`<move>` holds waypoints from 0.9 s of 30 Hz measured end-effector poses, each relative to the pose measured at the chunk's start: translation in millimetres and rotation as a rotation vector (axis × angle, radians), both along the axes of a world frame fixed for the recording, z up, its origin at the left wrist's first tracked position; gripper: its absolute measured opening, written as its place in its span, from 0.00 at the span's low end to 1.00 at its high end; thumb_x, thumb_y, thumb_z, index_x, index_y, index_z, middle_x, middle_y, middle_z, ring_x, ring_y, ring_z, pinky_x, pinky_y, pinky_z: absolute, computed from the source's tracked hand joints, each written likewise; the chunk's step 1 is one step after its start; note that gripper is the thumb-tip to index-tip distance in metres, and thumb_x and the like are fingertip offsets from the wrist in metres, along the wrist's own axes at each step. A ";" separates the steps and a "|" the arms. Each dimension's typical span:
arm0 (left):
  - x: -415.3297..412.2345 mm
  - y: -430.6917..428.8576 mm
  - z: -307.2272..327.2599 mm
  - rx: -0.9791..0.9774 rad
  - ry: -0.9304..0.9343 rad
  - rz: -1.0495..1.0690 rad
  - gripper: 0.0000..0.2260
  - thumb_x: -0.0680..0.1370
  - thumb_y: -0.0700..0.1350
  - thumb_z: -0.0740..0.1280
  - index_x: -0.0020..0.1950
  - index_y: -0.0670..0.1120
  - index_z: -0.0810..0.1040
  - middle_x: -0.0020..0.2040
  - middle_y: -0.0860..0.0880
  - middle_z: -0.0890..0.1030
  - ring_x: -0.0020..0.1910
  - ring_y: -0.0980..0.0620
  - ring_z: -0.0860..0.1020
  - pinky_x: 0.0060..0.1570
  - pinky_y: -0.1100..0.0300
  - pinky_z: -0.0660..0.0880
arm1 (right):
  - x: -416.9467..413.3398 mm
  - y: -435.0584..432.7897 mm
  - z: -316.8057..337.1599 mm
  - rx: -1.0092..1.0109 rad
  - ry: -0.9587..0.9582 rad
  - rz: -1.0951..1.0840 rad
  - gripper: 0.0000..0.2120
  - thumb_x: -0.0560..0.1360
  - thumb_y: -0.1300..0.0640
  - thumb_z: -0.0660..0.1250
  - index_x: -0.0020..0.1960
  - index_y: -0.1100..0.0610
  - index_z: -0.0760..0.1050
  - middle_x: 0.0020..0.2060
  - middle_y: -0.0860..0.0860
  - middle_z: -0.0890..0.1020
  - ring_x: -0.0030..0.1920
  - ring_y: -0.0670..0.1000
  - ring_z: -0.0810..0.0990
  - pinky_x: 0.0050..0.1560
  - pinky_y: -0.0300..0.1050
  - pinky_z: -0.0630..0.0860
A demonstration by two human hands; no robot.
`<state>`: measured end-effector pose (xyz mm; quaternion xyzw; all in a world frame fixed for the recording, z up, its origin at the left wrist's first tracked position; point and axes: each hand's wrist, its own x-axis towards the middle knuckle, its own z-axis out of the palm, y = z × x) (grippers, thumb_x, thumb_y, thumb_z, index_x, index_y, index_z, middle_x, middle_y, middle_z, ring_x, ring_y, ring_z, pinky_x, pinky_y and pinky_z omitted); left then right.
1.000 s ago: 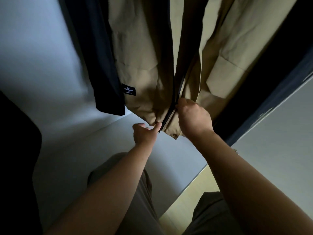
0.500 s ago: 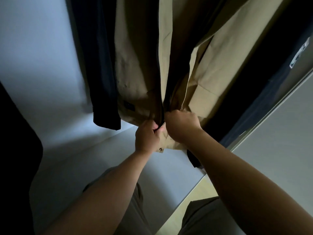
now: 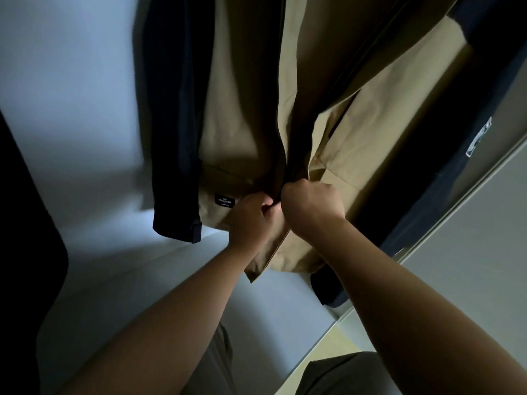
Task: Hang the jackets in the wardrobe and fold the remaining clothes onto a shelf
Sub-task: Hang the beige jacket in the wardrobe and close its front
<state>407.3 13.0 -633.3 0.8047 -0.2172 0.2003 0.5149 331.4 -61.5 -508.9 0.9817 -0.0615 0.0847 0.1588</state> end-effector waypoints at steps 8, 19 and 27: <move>13.0 -1.5 23.4 -0.007 0.060 0.013 0.09 0.75 0.52 0.73 0.42 0.46 0.80 0.38 0.52 0.82 0.39 0.53 0.79 0.41 0.57 0.76 | 2.8 -7.5 64.9 -0.020 -0.223 -0.009 0.11 0.77 0.65 0.62 0.39 0.54 0.68 0.27 0.49 0.65 0.31 0.55 0.71 0.32 0.47 0.69; 23.0 -12.4 68.4 -0.079 -0.096 0.044 0.05 0.73 0.38 0.73 0.42 0.48 0.81 0.36 0.58 0.77 0.32 0.64 0.72 0.35 0.76 0.66 | -2.3 -18.8 96.9 -0.003 -0.380 -0.043 0.05 0.82 0.60 0.62 0.50 0.54 0.76 0.27 0.48 0.70 0.24 0.49 0.70 0.24 0.40 0.64; 18.2 -25.6 134.0 -0.184 -0.214 -0.030 0.06 0.77 0.53 0.73 0.47 0.51 0.83 0.41 0.58 0.82 0.39 0.62 0.79 0.38 0.71 0.74 | -5.7 -26.0 113.9 0.021 -0.388 -0.007 0.03 0.83 0.58 0.62 0.51 0.55 0.73 0.29 0.48 0.72 0.25 0.48 0.72 0.23 0.39 0.63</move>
